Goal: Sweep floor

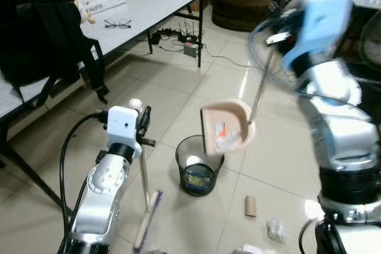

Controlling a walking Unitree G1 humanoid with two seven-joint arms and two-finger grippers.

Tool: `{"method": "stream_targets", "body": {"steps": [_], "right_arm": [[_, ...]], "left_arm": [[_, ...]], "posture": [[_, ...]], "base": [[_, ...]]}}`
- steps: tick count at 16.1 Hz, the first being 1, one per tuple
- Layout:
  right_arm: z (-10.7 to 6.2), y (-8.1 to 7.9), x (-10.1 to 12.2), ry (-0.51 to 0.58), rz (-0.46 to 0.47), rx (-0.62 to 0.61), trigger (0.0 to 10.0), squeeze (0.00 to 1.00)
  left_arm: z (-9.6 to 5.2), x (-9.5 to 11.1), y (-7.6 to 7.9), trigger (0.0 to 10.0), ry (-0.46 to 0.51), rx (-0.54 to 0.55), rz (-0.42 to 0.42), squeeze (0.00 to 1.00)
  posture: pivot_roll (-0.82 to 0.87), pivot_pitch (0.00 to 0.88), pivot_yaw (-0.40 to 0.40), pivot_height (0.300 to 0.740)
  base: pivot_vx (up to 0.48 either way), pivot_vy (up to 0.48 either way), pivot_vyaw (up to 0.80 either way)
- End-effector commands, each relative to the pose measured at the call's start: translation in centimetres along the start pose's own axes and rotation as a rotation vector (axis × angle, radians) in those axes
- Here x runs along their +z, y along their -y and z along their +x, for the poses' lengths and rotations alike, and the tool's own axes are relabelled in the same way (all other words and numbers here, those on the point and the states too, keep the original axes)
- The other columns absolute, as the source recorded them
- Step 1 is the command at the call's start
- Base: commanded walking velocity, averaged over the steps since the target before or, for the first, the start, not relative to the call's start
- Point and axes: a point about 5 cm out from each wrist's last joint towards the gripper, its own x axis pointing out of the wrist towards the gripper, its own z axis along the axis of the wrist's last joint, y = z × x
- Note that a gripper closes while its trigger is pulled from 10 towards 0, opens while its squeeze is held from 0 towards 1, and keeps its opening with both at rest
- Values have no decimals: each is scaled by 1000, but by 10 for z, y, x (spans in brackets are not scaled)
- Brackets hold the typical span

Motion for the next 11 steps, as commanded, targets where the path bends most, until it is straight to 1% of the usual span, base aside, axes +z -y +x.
{"method": "stream_targets", "body": {"steps": [1, 3, 4, 6, 7, 9, 11], "right_arm": [[3, -8, 11, 88, -51, 43, 10000, 0], [1, -22, 9, 118, -67, 97, 10000, 0], [0, -26, 8, 127, -74, 111, 10000, 0], [-4, -41, 3, 168, -90, 146, 10000, 0], [-4, -41, 3, 168, -90, 146, 10000, 0], [-7, -52, -1, 210, -165, 189, 10000, 0], [-9, -60, -5, 231, -216, 227, 10000, 0]], "left_arm": [[-2, 9, -5, 10000, 33, 25, 25, 0], [-4, 8, -5, 10000, 31, 27, 26, 0], [-4, 8, -4, 10000, 29, 25, 29, 0], [-2, 10, -3, 10000, 30, 12, 37, 0], [-2, 10, -3, 10000, 30, 12, 37, 0], [-2, 11, -2, 10000, 30, 5, 44, 0], [-2, 11, -3, 10000, 27, 4, 46, 0]], "posture": [[-41, 0, -8, 740], [-39, 0, -7, 740], [-38, 0, -2, 740], [-35, 0, 9, 740], [-35, 0, 9, 740], [-29, 0, 12, 740], [-23, 0, 14, 740]], "base": [[0, 0, 0], [0, 0, 0], [0, 0, 0], [0, 0, 0], [0, 0, 0], [0, 0, 0], [0, 0, 0]]}}
